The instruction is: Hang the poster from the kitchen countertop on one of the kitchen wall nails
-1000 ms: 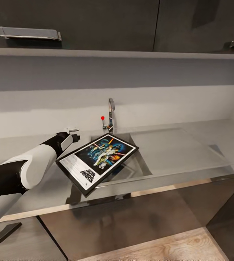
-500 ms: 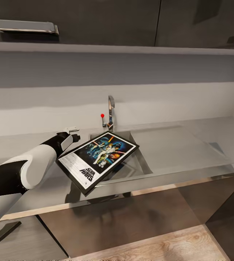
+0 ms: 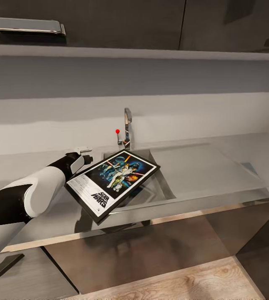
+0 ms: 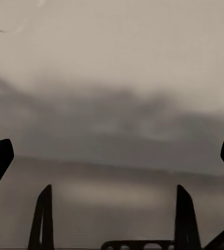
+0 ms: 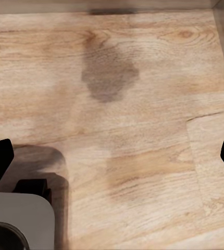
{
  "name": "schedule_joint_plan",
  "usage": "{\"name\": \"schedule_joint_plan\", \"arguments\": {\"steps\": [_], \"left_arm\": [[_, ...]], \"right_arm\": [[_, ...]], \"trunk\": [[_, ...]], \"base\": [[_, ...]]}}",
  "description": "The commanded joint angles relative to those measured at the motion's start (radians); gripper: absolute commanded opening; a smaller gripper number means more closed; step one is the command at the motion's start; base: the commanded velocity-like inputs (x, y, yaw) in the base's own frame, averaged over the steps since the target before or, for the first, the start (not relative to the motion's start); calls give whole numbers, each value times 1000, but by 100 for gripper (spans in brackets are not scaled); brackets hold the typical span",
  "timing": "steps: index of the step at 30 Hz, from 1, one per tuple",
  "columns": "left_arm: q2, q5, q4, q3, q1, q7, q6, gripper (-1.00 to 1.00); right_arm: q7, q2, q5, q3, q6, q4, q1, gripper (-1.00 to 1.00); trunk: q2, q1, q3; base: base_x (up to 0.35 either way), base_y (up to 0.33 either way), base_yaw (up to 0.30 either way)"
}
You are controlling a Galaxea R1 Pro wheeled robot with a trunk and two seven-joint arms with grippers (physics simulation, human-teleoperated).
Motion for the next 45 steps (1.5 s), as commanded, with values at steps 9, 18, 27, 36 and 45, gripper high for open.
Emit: {"name": "schedule_joint_plan", "arguments": {"steps": [9, 18, 27, 36, 45], "left_arm": [[2, -2, 11, 4, 0, 4, 37, 100], [3, -3, 12, 3, 0, 4, 46, 100], [2, -3, 12, 3, 0, 3, 47, 100], [0, -3, 14, 2, 0, 0, 48, 100], [0, -4, 19, 2, 0, -10, 48, 100]], "right_arm": [[0, 1, 11, -4, -3, -1, 0, 100], [0, 1, 11, -4, -3, -1, 0, 100], [0, 1, 11, -4, -3, -1, 0, 100], [0, 1, 11, -4, -3, -1, 0, 100], [0, 0, 11, -4, -3, -1, 0, 100]], "trunk": [[0, 0, -7], [0, 0, -20], [0, 0, -23], [0, 0, -24], [0, 0, -24]], "base": [[0, 0, 0], [0, 0, 0], [0, 0, 0], [-3, 0, 0], [-34, -12, 0]]}}
